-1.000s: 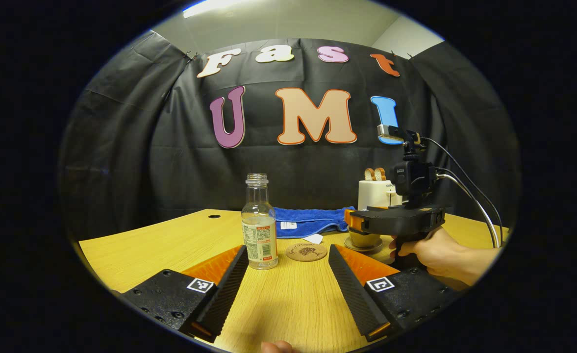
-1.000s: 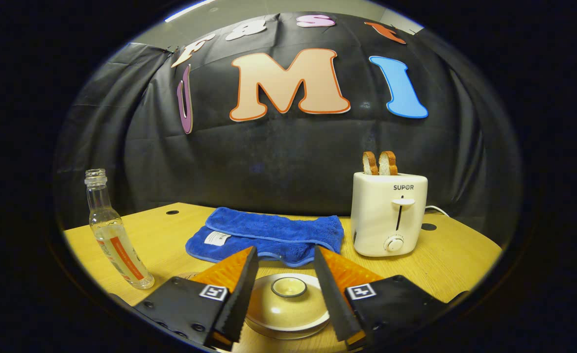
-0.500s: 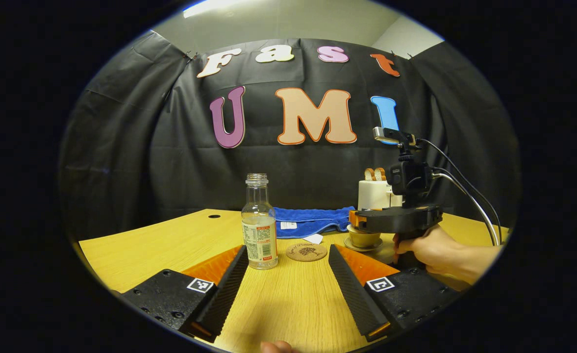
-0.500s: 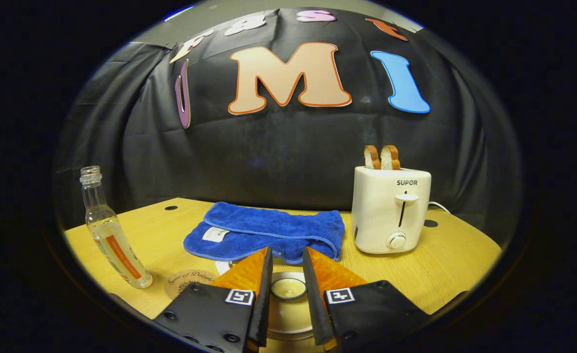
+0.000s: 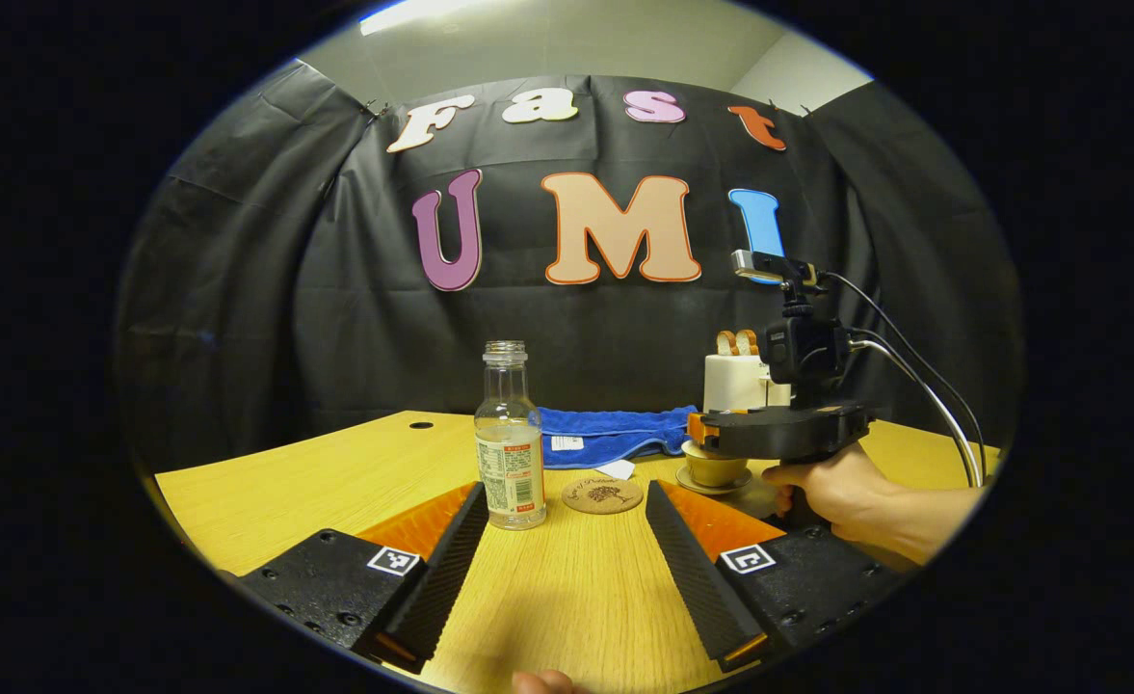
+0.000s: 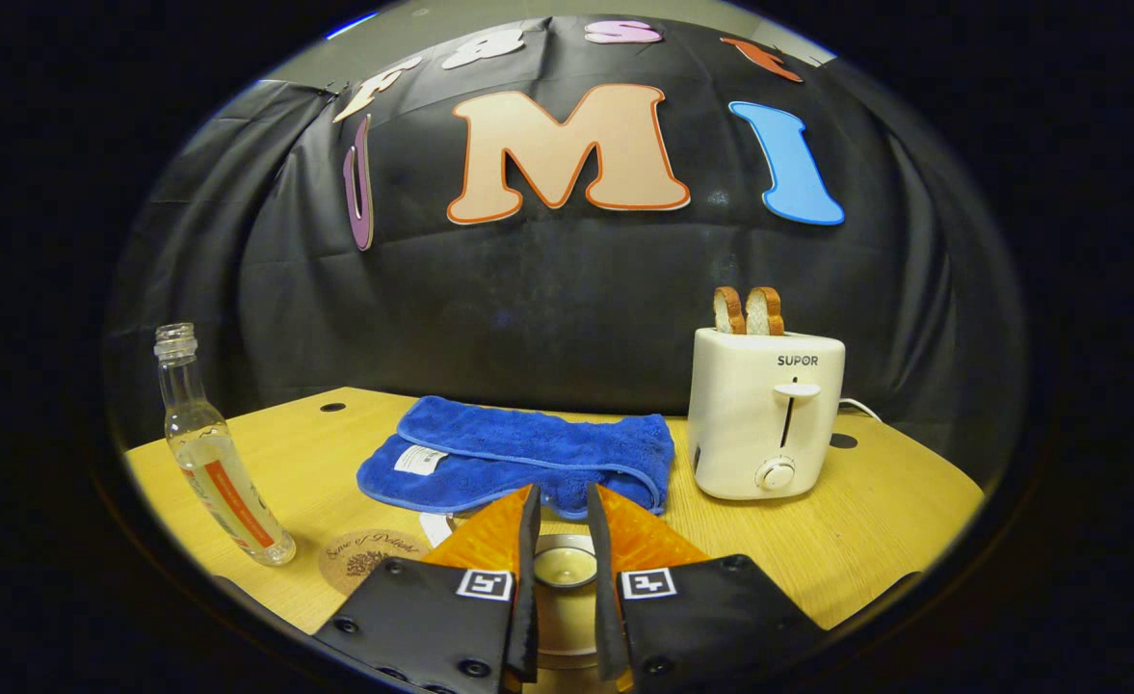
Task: Open the teacup lid with one hand, grasp the water bottle and pour water into the teacup with the other hand; after pouring, place the water bottle on the coaster and then close the teacup lid.
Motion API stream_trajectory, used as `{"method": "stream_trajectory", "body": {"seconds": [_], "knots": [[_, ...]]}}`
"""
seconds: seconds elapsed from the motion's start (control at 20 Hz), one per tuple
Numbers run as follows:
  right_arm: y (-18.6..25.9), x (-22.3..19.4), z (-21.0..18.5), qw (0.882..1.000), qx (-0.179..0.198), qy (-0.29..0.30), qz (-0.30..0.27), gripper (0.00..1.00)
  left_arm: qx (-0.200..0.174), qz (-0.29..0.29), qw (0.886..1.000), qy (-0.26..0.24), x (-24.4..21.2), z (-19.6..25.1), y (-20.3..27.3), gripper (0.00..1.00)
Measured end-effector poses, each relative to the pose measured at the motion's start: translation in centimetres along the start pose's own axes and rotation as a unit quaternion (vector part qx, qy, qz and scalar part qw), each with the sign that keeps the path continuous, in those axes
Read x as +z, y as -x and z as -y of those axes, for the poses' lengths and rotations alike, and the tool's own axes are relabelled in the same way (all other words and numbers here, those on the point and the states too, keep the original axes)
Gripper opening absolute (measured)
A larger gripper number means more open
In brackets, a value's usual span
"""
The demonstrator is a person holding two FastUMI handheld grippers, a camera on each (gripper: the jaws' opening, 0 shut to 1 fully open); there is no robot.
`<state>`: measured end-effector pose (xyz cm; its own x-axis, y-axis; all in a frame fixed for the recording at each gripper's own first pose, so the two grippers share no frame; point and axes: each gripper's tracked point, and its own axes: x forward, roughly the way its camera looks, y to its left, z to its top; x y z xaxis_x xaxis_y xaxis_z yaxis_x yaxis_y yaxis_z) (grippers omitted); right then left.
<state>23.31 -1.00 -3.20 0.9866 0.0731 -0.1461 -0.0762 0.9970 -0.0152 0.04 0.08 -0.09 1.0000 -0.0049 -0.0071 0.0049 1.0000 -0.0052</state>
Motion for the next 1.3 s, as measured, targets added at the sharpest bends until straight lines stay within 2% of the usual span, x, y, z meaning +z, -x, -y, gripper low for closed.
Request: {"method": "stream_trajectory", "body": {"seconds": [0.15, 0.3, 0.35, 0.4, 0.45, 0.5, 0.65, 0.75, 0.8, 1.05, 1.3], "knots": [[0.3, 0.8, -0.2, 1.0, 0.017, -0.002, 0.022, 0.27, 0.0, 0.0, 1.0, 0.0, 0.0, 0.0, 0.0, 0.96], [1.2, 2.4, -1.3, 0.996, 0.051, -0.005, 0.076, 0.27, 0.001, 0.0, 1.0, 0.0, 0.0, 0.0, 0.0, 0.96], [1.2, 2.0, -1.1, 0.996, 0.053, -0.003, 0.069, 0.26, 0.002, 0.0, 1.0, 0.0, -0.1, -0.1, 0.0, 0.99], [1.3, 2.0, -1.4, 0.996, 0.058, -0.002, 0.07, 0.27, 0.003, 0.0, 1.0, 0.0, 0.0, 0.0, 0.0, 0.96], [1.4, 1.9, -1.4, 0.996, 0.061, -0.002, 0.067, 0.27, 0.004, 0.0, 1.0, 0.0, 0.0, -0.1, 0.0, 0.99], [1.7, 1.9, -1.4, 0.996, 0.063, -0.002, 0.067, 0.27, 0.006, 0.0, 1.0, 0.0, 0.0, -0.1, -0.1, 0.96], [2.9, 1.9, -1.2, 0.996, 0.064, -0.002, 0.067, 0.27, 0.013, 0.0, 1.0, 0.0, -0.1, -0.2, -0.2, 0.96], [4.3, 1.8, -0.7, 0.996, 0.063, -0.002, 0.068, 0.27, 0.02, 0.001, 1.0, 0.0, -0.2, -0.5, -0.4, 0.99], [5.2, 1.7, -0.5, 0.996, 0.064, -0.002, 0.068, 0.27, 0.026, 0.001, 1.0, 0.0, -0.1, -0.7, -0.5, 0.96], [9.7, 1.4, 1.1, 0.995, 0.077, -0.001, 0.07, 0.27, 0.054, 0.0, 0.999, -0.002, -0.4, -2.5, -2.2, 0.96], [13.1, 1.1, 2.2, 0.995, 0.077, 0.0, 0.068, 0.27, 0.064, -0.004, 0.998, -0.005, -0.5, -3.9, -6.1, 0.96]]}}
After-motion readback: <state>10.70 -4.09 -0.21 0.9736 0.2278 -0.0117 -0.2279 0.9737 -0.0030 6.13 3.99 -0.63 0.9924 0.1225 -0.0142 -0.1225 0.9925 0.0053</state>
